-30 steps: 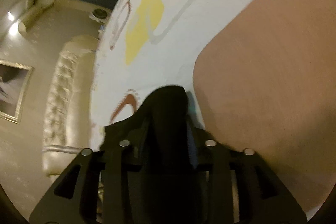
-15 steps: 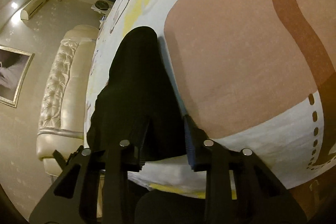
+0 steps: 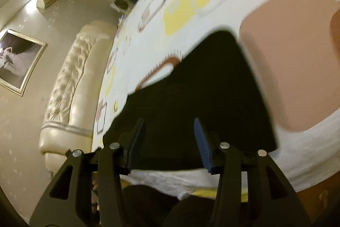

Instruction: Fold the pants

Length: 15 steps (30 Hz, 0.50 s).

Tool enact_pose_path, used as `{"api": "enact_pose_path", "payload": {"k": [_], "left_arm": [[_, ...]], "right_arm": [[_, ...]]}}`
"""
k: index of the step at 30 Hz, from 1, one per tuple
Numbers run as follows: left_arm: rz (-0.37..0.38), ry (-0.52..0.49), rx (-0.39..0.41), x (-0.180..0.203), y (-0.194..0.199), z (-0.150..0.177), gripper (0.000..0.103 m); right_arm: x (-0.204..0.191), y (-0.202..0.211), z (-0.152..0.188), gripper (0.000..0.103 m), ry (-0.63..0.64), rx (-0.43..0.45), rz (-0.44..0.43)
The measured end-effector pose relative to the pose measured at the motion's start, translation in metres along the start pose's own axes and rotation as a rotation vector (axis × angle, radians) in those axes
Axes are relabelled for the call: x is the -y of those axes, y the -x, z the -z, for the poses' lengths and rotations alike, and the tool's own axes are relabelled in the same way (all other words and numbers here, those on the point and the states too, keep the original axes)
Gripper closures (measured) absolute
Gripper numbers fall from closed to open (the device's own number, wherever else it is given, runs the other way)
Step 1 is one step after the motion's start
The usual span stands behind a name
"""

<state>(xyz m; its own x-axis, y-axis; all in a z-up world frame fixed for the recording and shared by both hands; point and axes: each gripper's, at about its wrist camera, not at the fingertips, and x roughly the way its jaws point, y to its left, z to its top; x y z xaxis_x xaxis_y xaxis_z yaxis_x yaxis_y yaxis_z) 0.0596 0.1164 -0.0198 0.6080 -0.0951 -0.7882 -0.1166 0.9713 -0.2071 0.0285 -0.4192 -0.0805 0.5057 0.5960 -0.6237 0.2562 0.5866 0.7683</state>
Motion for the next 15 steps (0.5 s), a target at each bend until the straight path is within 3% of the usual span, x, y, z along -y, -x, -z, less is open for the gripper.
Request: {"api": "enact_pose_path", "payload": {"k": [6,12,15], "left_arm": [[0.016,0.088,-0.009,-0.032,0.000,-0.011,0.017],[0.120,0.219,-0.052,-0.095,-0.006,-0.024,0.017],[0.206,0.262,-0.118,-0.124,-0.020,-0.024,0.018]], "right_arm": [[0.013,-0.012,0.006,0.056,-0.006,-0.019,0.005],[0.013,-0.012,0.007,0.056,0.007,-0.014,0.004],[0.015,-0.012,0.007,0.054,-0.008,-0.009,-0.017]]}}
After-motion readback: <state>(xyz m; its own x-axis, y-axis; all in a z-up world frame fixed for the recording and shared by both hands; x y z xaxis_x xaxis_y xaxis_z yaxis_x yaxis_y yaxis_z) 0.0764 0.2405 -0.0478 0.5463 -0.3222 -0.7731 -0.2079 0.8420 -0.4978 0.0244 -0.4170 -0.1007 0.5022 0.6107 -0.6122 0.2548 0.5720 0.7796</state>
